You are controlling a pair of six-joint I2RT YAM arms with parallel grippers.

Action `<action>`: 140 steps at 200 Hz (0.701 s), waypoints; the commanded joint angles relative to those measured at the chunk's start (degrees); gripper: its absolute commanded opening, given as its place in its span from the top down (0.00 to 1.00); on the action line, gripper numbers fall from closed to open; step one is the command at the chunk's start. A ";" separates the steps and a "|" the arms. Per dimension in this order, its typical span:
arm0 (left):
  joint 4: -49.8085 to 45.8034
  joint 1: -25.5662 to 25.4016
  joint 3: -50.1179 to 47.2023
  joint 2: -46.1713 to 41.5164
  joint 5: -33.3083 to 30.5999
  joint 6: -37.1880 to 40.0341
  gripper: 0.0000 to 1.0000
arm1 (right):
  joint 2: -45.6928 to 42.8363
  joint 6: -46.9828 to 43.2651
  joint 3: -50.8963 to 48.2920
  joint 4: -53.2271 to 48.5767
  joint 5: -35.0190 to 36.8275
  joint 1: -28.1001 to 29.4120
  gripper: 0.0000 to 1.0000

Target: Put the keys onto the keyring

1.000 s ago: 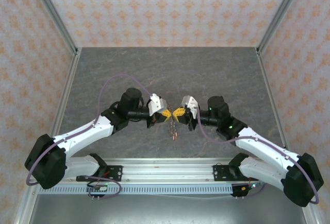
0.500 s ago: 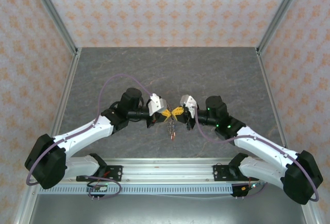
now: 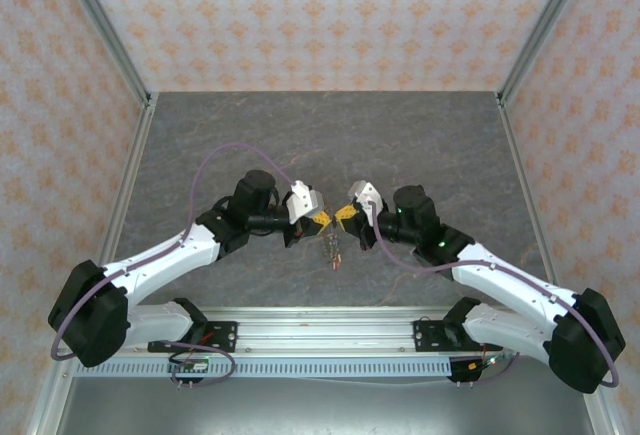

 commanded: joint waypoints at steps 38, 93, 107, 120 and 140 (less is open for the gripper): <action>1.26 -0.66 2.15 0.64 3.29 1.53 1.00 | -0.33 2.63 2.02 -1.31 5.68 -0.25 0.95; 1.28 -0.65 2.45 0.84 3.47 1.51 1.00 | -2.44 -3.91 1.78 -6.29 7.12 -0.20 0.79; 1.22 -0.65 2.37 0.84 3.46 1.59 1.00 | -3.10 -5.42 2.18 -8.26 7.90 -0.18 0.78; 1.18 -0.66 2.44 0.91 3.56 1.72 1.00 | -4.20 -6.24 2.23 -8.89 7.88 -0.26 0.77; 0.55 -0.66 2.56 0.93 3.98 2.19 1.00 | -6.23 -8.44 1.63 -9.19 4.59 -0.22 0.78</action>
